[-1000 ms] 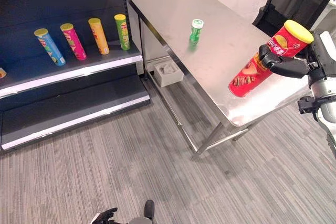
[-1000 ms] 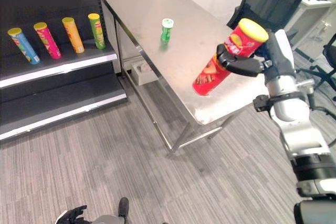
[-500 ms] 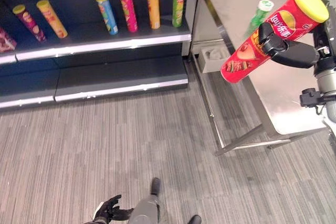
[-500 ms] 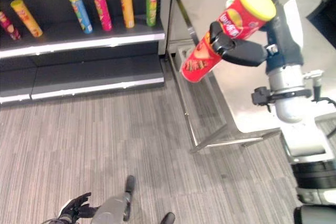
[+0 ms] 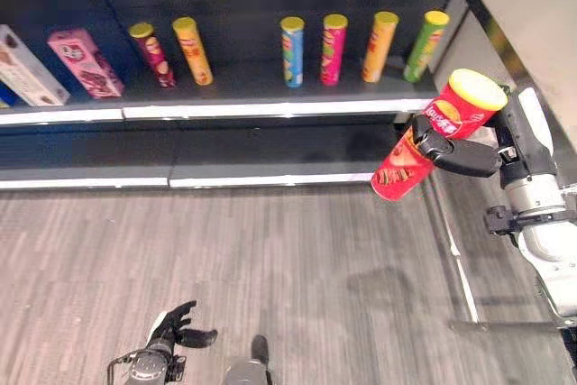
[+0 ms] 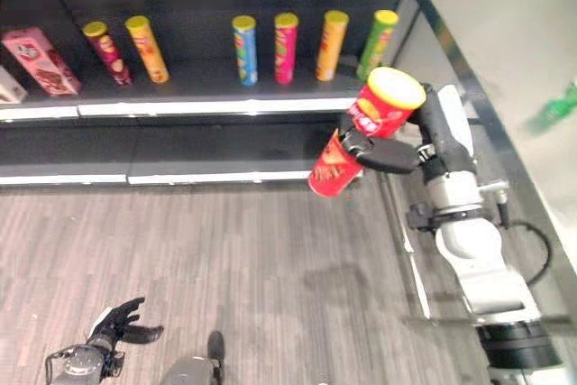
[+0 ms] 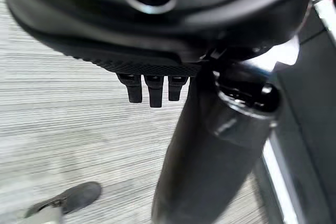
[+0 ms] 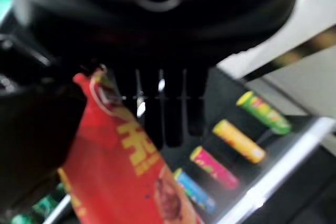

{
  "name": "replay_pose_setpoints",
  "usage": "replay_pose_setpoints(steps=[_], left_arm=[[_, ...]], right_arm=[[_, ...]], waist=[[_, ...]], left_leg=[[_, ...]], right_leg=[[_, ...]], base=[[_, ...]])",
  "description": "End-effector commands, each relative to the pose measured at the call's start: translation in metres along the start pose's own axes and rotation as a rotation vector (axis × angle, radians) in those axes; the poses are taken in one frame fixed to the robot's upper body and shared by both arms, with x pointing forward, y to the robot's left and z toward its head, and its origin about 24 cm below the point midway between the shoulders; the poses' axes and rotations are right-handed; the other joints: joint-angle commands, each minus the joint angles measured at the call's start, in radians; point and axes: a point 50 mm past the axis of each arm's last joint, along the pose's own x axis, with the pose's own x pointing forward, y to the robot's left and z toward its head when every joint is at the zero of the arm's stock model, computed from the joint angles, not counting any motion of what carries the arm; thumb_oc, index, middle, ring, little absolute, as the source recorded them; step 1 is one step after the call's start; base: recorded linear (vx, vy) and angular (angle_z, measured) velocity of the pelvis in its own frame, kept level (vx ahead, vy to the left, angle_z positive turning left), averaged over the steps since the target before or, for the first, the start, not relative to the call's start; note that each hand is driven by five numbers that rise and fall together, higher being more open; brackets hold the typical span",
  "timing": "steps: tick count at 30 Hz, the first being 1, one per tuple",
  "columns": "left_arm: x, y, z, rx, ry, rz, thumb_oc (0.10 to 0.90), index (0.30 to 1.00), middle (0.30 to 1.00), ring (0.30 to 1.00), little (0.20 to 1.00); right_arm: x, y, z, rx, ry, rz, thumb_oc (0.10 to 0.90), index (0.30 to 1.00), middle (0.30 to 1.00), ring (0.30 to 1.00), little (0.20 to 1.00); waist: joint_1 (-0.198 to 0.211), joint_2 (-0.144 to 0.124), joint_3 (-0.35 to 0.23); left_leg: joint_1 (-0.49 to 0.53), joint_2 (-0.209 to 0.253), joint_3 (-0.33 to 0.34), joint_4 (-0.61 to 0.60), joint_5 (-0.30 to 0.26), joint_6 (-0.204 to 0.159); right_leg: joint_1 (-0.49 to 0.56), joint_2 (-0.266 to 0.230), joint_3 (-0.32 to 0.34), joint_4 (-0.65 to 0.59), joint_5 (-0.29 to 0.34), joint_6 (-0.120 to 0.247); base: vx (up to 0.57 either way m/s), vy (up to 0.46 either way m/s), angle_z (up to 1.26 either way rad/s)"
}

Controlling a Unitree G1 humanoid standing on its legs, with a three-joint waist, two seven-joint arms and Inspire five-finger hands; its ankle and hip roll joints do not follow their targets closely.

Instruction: Put the goods on the table back onto the shelves and tidy them up.

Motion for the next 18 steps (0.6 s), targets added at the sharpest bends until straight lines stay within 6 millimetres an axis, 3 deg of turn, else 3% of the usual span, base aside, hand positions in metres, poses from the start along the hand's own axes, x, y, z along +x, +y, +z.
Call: replay_pose_setpoints(steps=[1, 2, 4, 8, 12, 14, 15, 17, 18], left_arm=[[-0.01, 0.011, -0.024, 0.077, 0.071, 0.008, 0.8, 0.9, 0.9, 0.9, 0.9], [-0.009, 0.004, -0.025, 0.066, 0.079, -0.009, 0.8, 0.9, 0.9, 0.9, 0.9], [-0.007, -0.004, -0.024, 0.071, 0.081, -0.028, 0.8, 0.9, 0.9, 0.9, 0.9], [-0.007, -0.015, -0.022, 0.088, 0.066, -0.062, 0.8, 0.9, 0.9, 0.9, 0.9], [-0.011, -0.019, -0.03, 0.061, 0.08, -0.063, 0.8, 0.9, 0.9, 0.9, 0.9], [-0.012, -0.017, -0.025, 0.056, 0.054, -0.06, 0.8, 0.9, 0.9, 0.9, 0.9], [-0.011, -0.016, -0.016, 0.048, 0.01, -0.068, 0.8, 0.9, 0.9, 0.9, 0.9], [-0.011, -0.014, -0.011, 0.031, -0.009, -0.058, 0.8, 0.9, 0.9, 0.9, 0.9], [-0.01, -0.013, -0.009, 0.007, -0.015, -0.05, 0.8, 0.9, 0.9, 0.9, 0.9]], right_arm=[[0.032, -0.058, 0.072, -0.058, -0.36, -0.229, 0.4, 0.3, 0.3, 0.3, 0.3], [0.032, -0.057, 0.071, -0.061, -0.359, -0.216, 0.4, 0.3, 0.3, 0.3, 0.3], [0.027, -0.053, 0.066, -0.063, -0.338, -0.201, 0.4, 0.3, 0.3, 0.3, 0.3], [0.022, -0.048, 0.062, -0.062, -0.324, -0.175, 0.4, 0.3, 0.3, 0.3, 0.3], [0.021, -0.033, 0.065, -0.029, -0.343, -0.115, 0.4, 0.3, 0.3, 0.3, 0.3], [0.022, -0.02, 0.07, -0.032, -0.368, -0.046, 0.4, 0.3, 0.3, 0.3, 0.3], [0.025, -0.015, 0.075, -0.056, -0.389, -0.004, 0.4, 0.3, 0.3, 0.3, 0.3], [0.027, -0.012, 0.075, -0.056, -0.387, 0.012, 0.4, 0.3, 0.3, 0.3, 0.3], [0.027, -0.009, 0.074, -0.066, -0.377, 0.037, 0.4, 0.3, 0.3, 0.3, 0.3]], waist=[[0.009, -0.074, -0.04], [-0.008, -0.089, -0.027], [-0.04, -0.104, -0.018], [-0.053, -0.115, -0.025], [-0.042, -0.104, -0.047], [-0.032, -0.11, -0.031], [-0.019, -0.121, 0.002], [-0.006, -0.119, 0.025], [-0.002, -0.117, 0.024]], left_leg=[[0.004, -0.053, -0.025, -0.076, -0.013, -0.072], [0.024, -0.088, -0.043, -0.076, -0.03, -0.064], [0.044, -0.124, -0.08, -0.076, -0.053, -0.057], [0.057, -0.151, -0.114, -0.076, -0.073, -0.045], [0.093, -0.143, -0.11, -0.076, -0.093, -0.045], [0.068, -0.139, -0.108, 0.061, -0.142, -0.061], [-0.04, -0.137, -0.101, 0.287, -0.143, -0.105], [-0.134, -0.116, -0.096, 0.46, -0.08, -0.148], [-0.188, -0.05, -0.084, 0.467, -0.064, -0.148]], right_leg=[[-0.013, 0.194, -0.009, -0.303, -0.021, -0.035], [-0.07, 0.28, 0.046, -0.369, 0.009, -0.031], [-0.124, 0.336, 0.081, -0.441, 0.061, -0.019], [-0.085, 0.337, 0.077, -0.502, 0.087, -0.024], [-0.036, 0.341, 0.071, -0.511, 0.077, -0.031], [-0.001, 0.33, 0.057, -0.504, 0.056, -0.046], [0.025, 0.31, 0.042, -0.503, 0.039, -0.064], [0.046, 0.305, 0.027, -0.506, 0.017, -0.082], [0.069, 0.304, 0.016, -0.514, -0.005, -0.08]], base=[[0.29, 0.213, 0.6], [0.27, 0.145, 0.25], [0.29, 0.109, 0.61], [0.16, 0.014, 0.89], [0.18, -0.033, 0.37], [0.15, -0.079, -0.03], [0.01, -0.056, -0.03], [0.05, 0.013, 0.35], [0.19, 0.097, 0.48]])
